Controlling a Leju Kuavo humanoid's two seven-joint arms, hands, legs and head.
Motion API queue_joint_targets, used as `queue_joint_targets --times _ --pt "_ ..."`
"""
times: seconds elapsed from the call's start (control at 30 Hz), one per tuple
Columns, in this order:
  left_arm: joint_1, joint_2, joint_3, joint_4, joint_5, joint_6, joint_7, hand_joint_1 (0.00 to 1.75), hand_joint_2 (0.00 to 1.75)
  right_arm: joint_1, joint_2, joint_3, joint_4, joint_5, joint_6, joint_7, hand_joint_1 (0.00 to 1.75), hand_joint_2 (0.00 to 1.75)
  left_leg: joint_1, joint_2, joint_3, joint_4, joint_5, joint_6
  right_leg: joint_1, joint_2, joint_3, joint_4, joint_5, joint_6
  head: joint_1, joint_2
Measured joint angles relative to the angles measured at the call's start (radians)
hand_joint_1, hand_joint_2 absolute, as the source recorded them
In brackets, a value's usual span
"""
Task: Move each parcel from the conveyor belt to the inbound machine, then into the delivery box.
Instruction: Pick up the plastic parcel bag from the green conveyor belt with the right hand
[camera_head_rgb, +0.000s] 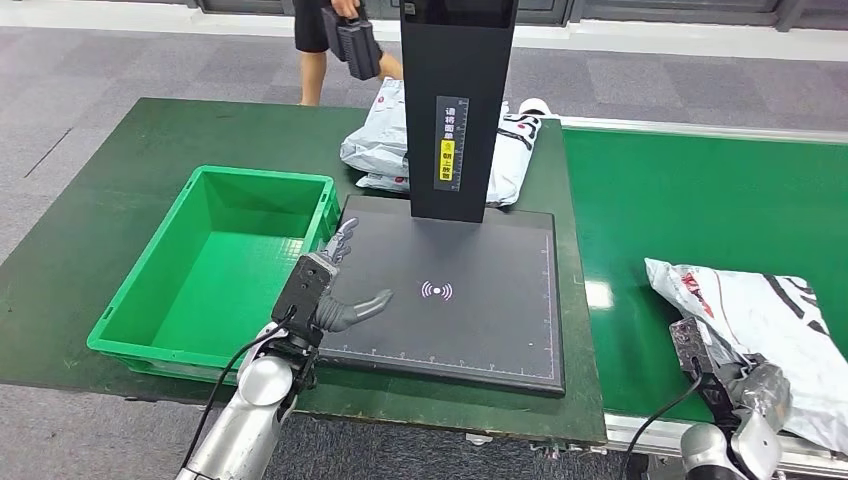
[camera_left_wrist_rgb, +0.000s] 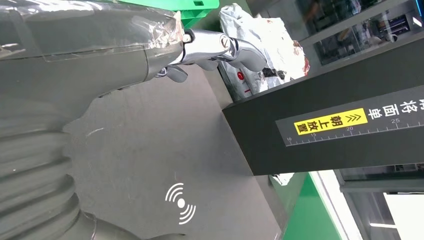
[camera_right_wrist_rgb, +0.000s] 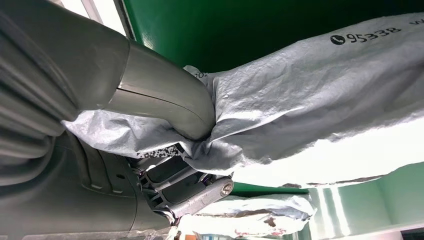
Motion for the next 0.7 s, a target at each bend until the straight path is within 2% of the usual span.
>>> queue_joint_targets --times 0.3,0.33,0.4,0.5,0.57,0.7 --pt "0.001 0.001 0.0 -0.001 0.0 0.002 0.0 0.0 1.75 0.007 0.008 0.0 -0.03 -0.029 -0.007 -0.021 1.75 1.75 0.0 0.0 0.0 0.0 0.0 0.0 0.0 0.0 0.0 0.0 0.0 0.0 0.0 0.0" --pt "0.002 0.001 0.0 -0.002 0.0 0.004 0.0 0.0 1.75 0.008 0.01 0.0 -0.037 -0.077 -0.021 -0.055 1.75 1.75 0.0 0.0 0.0 0.0 0.0 0.0 0.0 0.0 0.0 0.0 0.0 0.0 0.0 0.0" --pt "0.007 0.001 0.0 -0.007 0.0 0.011 -0.001 0.0 1.75 0.01 0.018 -0.001 -0.07 -0.252 -0.051 -0.163 1.75 1.75 0.0 0.0 -0.001 0.0 0.0 0.0 0.0 0.0 0.0 0.0 0.0 0.0 0.0 0.0" --pt "0.013 0.001 0.0 -0.01 0.0 0.015 -0.005 0.0 1.75 0.004 0.029 0.0 -0.151 -0.546 -0.021 -0.281 1.75 1.75 0.0 0.0 -0.001 0.0 0.0 0.0 0.0 0.0 0.0 0.001 0.0 0.0 0.0 0.0" --pt "0.013 0.001 0.0 -0.01 0.0 0.015 -0.011 0.0 1.75 -0.018 0.03 0.004 -0.193 -0.668 0.02 -0.306 1.75 1.75 0.0 0.0 -0.001 0.0 0.0 0.0 0.0 0.0 0.0 0.001 0.0 0.0 0.0 0.0" --pt "0.011 0.0 0.0 -0.003 0.002 0.015 -0.023 0.0 1.75 -0.124 0.008 0.041 -0.209 -0.792 0.08 -0.331 1.75 1.75 -0.001 0.002 -0.002 0.0 0.001 0.0 -0.001 0.001 -0.001 0.001 0.002 0.0 0.0 0.0"
